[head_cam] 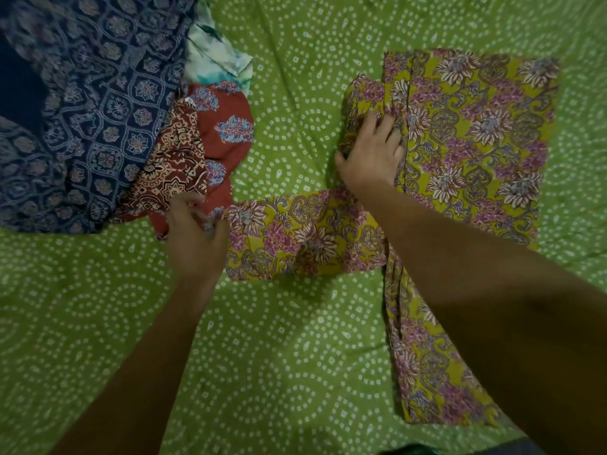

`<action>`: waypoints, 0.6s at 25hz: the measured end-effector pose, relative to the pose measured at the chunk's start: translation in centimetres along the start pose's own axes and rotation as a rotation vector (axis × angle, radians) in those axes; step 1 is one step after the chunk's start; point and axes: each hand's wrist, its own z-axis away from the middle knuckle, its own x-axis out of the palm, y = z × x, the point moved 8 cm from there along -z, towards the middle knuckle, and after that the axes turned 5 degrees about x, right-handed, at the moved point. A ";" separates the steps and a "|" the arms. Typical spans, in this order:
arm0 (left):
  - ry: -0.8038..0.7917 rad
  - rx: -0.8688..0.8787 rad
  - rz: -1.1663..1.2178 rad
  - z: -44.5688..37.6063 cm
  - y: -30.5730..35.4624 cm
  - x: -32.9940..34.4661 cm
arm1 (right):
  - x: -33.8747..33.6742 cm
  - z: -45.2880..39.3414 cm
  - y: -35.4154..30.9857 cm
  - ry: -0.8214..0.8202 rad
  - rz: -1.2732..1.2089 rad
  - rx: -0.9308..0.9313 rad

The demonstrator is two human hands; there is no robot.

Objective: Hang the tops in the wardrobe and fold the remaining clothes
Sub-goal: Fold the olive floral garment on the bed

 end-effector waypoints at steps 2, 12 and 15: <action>-0.094 -0.013 0.169 -1.5 2.5 3.1 | -0.2 -1.1 -0.9 0.003 0.031 -0.051; -0.229 -0.245 0.107 -9.1 5.4 12.1 | 2.0 14.4 -4.4 0.004 -0.186 -0.704; -0.361 -0.074 0.017 -11.1 3.6 11.2 | 6.4 19.7 -7.2 -0.209 -0.007 -0.968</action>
